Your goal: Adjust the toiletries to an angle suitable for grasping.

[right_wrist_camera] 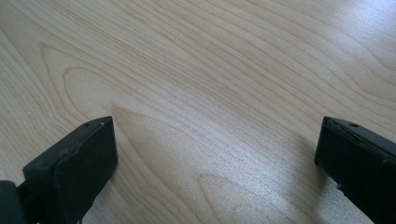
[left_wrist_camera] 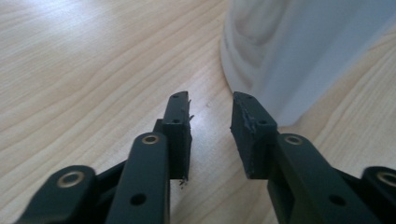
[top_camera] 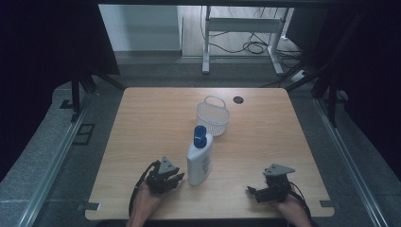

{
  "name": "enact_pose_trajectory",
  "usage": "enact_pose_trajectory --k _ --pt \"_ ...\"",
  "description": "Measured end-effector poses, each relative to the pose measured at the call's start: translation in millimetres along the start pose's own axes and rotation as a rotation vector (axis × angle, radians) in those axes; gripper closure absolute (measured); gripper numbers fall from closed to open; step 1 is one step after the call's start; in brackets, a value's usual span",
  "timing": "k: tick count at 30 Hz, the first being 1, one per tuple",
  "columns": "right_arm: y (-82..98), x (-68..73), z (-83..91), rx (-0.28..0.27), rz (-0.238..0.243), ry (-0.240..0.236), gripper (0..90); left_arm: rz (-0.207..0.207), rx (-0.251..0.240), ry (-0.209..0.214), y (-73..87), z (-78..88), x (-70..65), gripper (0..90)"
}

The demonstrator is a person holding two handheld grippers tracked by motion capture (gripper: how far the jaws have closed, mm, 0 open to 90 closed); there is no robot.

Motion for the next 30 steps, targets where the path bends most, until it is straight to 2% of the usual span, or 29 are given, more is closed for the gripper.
enact_pose_trajectory --k 5,11,14,30 --pt "-0.3 0.0 -0.3 0.0 0.0 0.001 0.0 -0.02 0.004 -0.01 -1.7 -1.2 2.4 75.6" --pt "-0.7 0.0 -0.7 0.001 0.001 0.002 0.0 -0.031 0.004 -0.003 -4.4 -3.1 2.3 86.2" --pt "-0.7 0.0 -0.8 0.0 0.0 0.001 0.0 -0.034 0.005 -0.001 -5.0 -4.4 2.9 88.4" --pt "-1.0 0.0 -1.0 0.001 0.001 0.002 0.0 -0.067 0.019 0.036 -9.9 -17.2 -1.8 89.1"
Point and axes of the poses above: each handheld gripper's, and its own axes: z roughly backward along the jaws, y roughly out of its underside, x roughly to its left, the point moved 6 cm from there along -z, roughly forward along the jaws, and after that the axes turned 2 degrees about y, right-handed, at the moved point
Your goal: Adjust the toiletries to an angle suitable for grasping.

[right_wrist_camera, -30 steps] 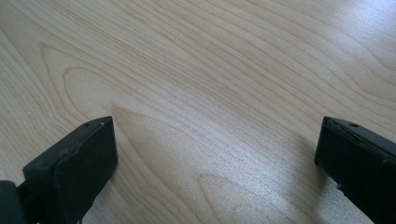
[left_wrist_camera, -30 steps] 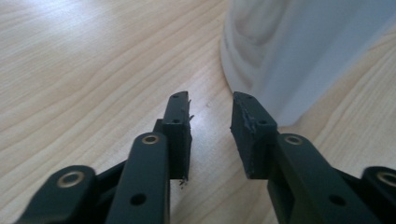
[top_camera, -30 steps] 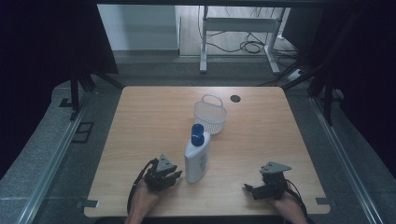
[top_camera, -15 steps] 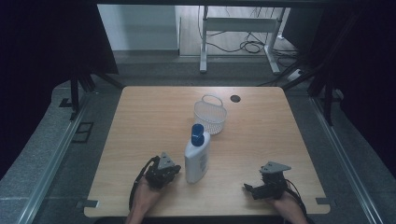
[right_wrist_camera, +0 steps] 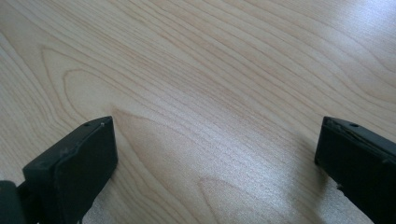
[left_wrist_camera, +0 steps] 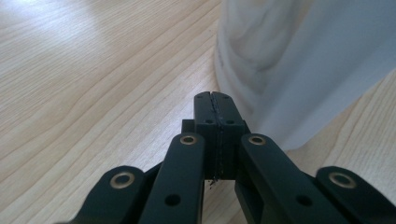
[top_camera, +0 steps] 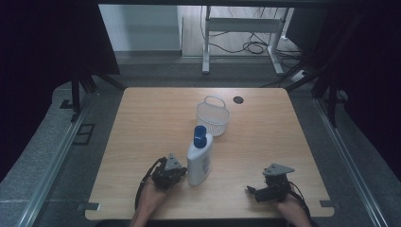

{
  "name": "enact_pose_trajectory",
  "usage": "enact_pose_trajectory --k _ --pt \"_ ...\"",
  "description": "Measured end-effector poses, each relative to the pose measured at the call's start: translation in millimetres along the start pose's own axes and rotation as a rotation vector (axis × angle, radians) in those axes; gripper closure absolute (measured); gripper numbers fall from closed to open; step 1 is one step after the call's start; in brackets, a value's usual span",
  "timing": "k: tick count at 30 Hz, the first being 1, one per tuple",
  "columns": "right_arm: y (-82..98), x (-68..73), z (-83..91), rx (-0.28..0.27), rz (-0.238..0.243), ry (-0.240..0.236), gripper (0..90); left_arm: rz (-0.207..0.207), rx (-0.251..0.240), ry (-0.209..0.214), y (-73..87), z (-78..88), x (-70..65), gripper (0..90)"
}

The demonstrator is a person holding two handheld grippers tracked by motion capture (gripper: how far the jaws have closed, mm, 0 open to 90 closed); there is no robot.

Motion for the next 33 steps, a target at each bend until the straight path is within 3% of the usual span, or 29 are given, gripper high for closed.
enact_pose_trajectory --k 18,33 --pt "-0.1 0.0 -0.1 0.0 0.0 0.0 0.0 0.022 -0.033 0.029 -6.7 -0.5 -8.0 89.1" --pt "-0.1 0.0 -0.1 0.0 0.0 0.0 0.0 -0.011 -0.011 0.066 -9.6 -6.7 -27.5 89.0"
Point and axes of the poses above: each handheld gripper's, and its own axes: z roughly backward along the jaws, y roughly out of its underside, x roughly to its left, the point moved 6 cm from there along -z, roughly forward along the jaws, and after that the axes turned 2 degrees about y, right-handed, at the moved point
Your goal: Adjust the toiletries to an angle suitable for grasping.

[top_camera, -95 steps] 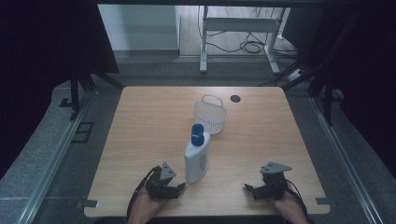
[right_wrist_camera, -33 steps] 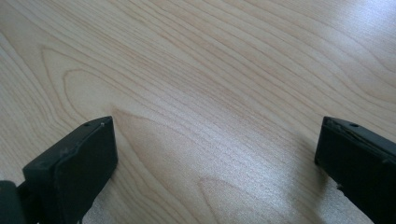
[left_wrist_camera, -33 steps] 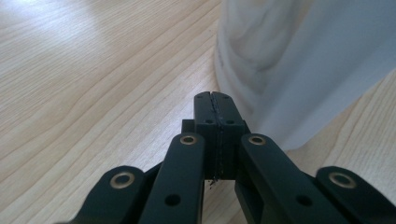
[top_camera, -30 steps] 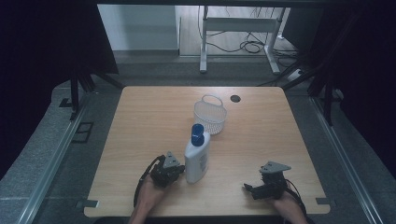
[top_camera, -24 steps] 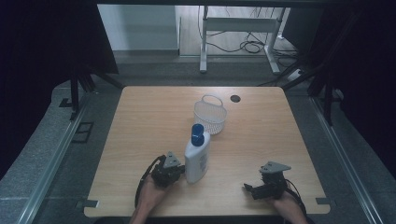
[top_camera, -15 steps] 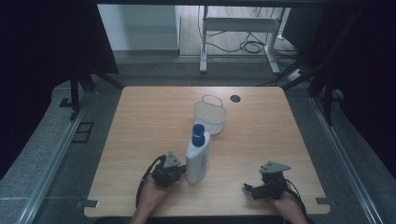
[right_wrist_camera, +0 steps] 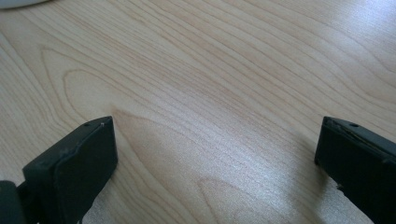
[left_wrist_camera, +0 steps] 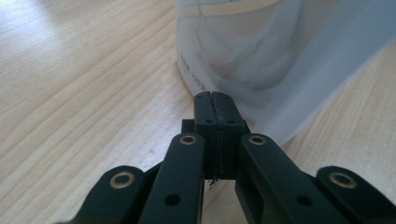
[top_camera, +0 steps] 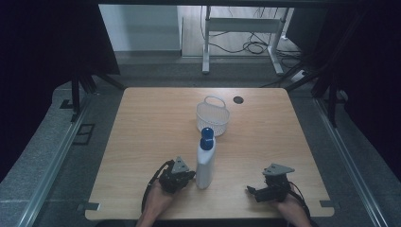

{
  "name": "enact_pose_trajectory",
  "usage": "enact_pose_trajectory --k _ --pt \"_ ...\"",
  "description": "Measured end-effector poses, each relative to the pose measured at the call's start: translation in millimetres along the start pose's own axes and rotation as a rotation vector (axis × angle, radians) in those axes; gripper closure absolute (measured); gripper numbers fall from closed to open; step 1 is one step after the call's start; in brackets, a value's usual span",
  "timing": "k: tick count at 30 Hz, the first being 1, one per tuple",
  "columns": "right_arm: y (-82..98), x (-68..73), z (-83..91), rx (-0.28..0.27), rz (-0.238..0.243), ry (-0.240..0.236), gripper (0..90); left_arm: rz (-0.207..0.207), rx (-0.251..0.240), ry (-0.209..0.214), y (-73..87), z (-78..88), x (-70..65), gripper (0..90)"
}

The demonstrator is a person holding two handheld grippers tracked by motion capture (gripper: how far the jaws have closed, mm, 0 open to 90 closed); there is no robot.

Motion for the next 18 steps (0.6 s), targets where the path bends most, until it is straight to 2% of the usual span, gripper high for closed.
enact_pose_trajectory --k 18 --pt "0.0 0.0 0.0 0.0 0.0 0.0 0.0 -0.041 0.002 0.042 -6.7 -4.5 -20.3 89.0"
Point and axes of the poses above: each handheld gripper's, and its own axes: z roughly backward along the jaws, y roughly out of its underside, x roughly to its left, the point moved 6 cm from there along -z, roughly forward along the jaws, and after that the axes turned 2 degrees about y, right-handed, at the moved point
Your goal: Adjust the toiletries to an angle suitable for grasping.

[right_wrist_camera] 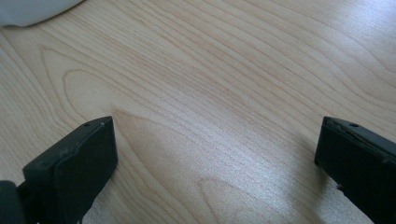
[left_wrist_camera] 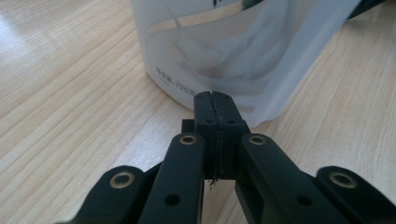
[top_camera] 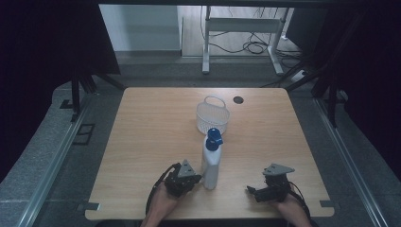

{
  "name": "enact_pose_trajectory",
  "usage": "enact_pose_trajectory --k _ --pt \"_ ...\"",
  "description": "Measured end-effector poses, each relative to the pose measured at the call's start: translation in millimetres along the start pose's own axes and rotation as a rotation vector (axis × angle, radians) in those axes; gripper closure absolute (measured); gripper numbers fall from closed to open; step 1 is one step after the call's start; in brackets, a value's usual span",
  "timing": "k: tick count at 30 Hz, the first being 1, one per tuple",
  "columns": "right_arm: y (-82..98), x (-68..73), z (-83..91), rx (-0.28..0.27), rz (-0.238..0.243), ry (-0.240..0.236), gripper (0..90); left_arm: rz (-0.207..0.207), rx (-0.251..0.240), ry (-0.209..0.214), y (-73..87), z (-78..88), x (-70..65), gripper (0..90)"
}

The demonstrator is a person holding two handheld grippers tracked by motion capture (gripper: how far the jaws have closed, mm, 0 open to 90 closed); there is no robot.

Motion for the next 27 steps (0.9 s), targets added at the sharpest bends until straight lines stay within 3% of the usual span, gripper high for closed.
enact_pose_trajectory --k 27 --pt "-0.2 0.2 -0.2 -0.001 -0.001 -0.001 0.0 -0.036 -0.024 0.042 -15.9 -17.9 -27.0 88.9"
Point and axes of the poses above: each handheld gripper's, and its own axes: z roughly backward along the jaws, y roughly out of its underside, x roughly to its left, the point moved 6 cm from there along -z, roughly forward along the jaws, and after that the axes turned 2 degrees about y, right-handed, at the moved point
